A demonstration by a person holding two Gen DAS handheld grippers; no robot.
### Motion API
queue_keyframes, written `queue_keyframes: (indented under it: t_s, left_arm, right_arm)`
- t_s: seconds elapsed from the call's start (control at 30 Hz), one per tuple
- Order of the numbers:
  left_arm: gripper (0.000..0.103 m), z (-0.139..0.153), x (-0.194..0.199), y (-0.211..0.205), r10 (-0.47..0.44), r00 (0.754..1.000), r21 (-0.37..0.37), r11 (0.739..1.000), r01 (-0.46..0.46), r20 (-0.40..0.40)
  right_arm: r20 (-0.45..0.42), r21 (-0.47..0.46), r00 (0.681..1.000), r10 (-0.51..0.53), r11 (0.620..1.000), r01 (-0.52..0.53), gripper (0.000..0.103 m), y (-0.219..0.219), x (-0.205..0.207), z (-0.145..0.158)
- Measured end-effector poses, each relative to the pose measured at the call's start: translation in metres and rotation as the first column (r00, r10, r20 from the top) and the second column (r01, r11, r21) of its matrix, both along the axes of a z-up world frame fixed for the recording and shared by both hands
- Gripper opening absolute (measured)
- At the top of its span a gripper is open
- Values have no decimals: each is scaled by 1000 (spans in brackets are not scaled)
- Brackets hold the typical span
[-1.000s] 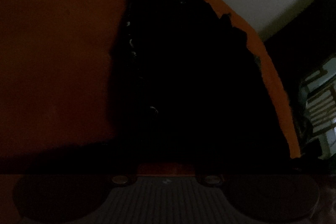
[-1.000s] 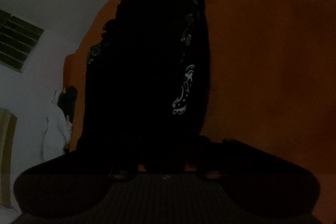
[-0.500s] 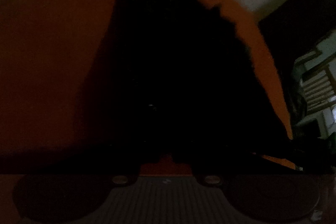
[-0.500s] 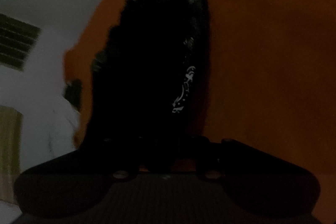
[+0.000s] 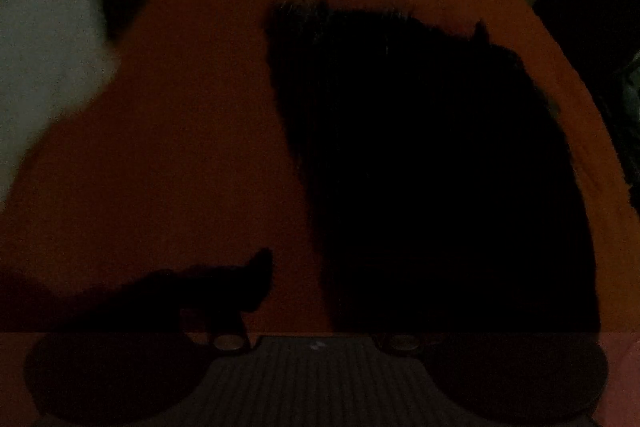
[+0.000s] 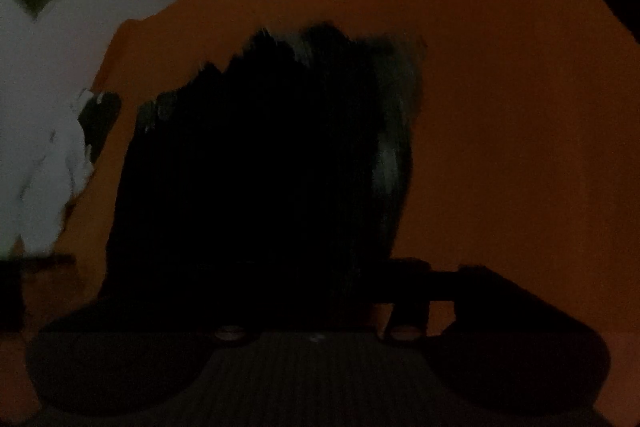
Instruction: Fold clothes
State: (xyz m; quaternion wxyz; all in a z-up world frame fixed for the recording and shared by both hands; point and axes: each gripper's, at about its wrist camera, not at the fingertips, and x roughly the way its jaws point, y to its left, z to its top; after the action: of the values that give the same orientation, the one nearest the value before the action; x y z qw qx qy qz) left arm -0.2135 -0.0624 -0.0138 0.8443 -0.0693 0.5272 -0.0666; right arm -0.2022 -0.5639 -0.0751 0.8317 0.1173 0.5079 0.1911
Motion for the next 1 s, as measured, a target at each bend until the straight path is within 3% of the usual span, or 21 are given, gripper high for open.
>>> queue_keyframes:
  t_s: [0.03, 0.1, 0.17, 0.27, 0.37, 0.43, 0.53, 0.6, 0.63, 0.67, 0.73, 0.77, 0.8, 0.87, 0.9, 0.97, 1.0]
  left_arm:
    - [51, 1, 30, -7, -19, 1000, 18, 1000, 19, 5]
    - [72, -2, 82, -27, -39, 999, 35, 999, 40, -11]
    - [80, -5, 131, -51, -42, 998, -13, 999, 41, -37]
    - [80, -11, 204, -86, 15, 998, -106, 994, -21, -62]
    - [78, -17, 250, -98, 96, 994, -155, 982, -104, -57]
    - [77, -18, 272, -106, 84, 996, -98, 991, -86, -20]
    - [77, -27, 295, -110, -34, 999, -6, 999, 34, -11]
    - [77, -36, 298, -94, -90, 996, -37, 995, 90, 7]
    - [77, -42, 301, -85, -108, 994, -99, 989, 108, 2]
    - [71, -50, 305, -78, -133, 991, -174, 976, 129, -11]
    - [38, -61, 307, -75, -197, 980, -243, 951, 190, -6]
    - [7, -63, 307, -77, -230, 973, -253, 942, 222, 1]
    - [2, -64, 305, -81, -257, 966, -256, 934, 248, 1]
    - [2, -64, 301, -88, -302, 953, -262, 919, 295, 13]
    - [2, -59, 301, -85, -292, 955, -282, 912, 297, 59]
    - [5, -50, 306, -70, -196, 968, -386, 890, 244, 159]
    - [22, -45, 306, -61, -106, 977, -438, 881, 179, 185]
  right_arm:
    - [1, -32, 1000, 0, 999, 0, 65, 8, 32, 3]
    - [-2, -68, 1000, 6, 998, -7, 74, 16, 94, 0]
    - [-6, -96, 1000, -1, 995, 1, 75, 26, 146, -10]
    - [-6, -88, 999, 39, 995, -39, 75, 57, 205, -28]
    - [22, -24, 998, 51, 998, -50, 72, 92, 229, -36]
    - [44, 8, 996, 77, 997, -77, 66, 114, 238, -39]
    - [30, -4, 990, 141, 990, -140, 60, 139, 255, -45]
    - [20, -30, 981, 194, 981, -193, 60, 150, 263, -49]
    - [16, -38, 977, 215, 976, -214, 60, 153, 267, -52]
    - [21, -41, 976, 218, 975, -217, 60, 153, 268, -54]
    - [33, -17, 982, 188, 982, -188, 60, 146, 267, -60]
    - [40, -1, 984, 174, 985, -174, 60, 142, 264, -62]
    - [47, 16, 986, 159, 987, -160, 60, 138, 262, -63]
    - [63, 33, 990, 128, 991, -130, 60, 129, 255, -66]
    - [76, 43, 991, 111, 993, -114, 60, 126, 251, -66]
    - [105, 68, 991, 80, 994, -87, 61, 118, 244, -64]
    - [120, 81, 991, 65, 994, -75, 61, 114, 240, -63]
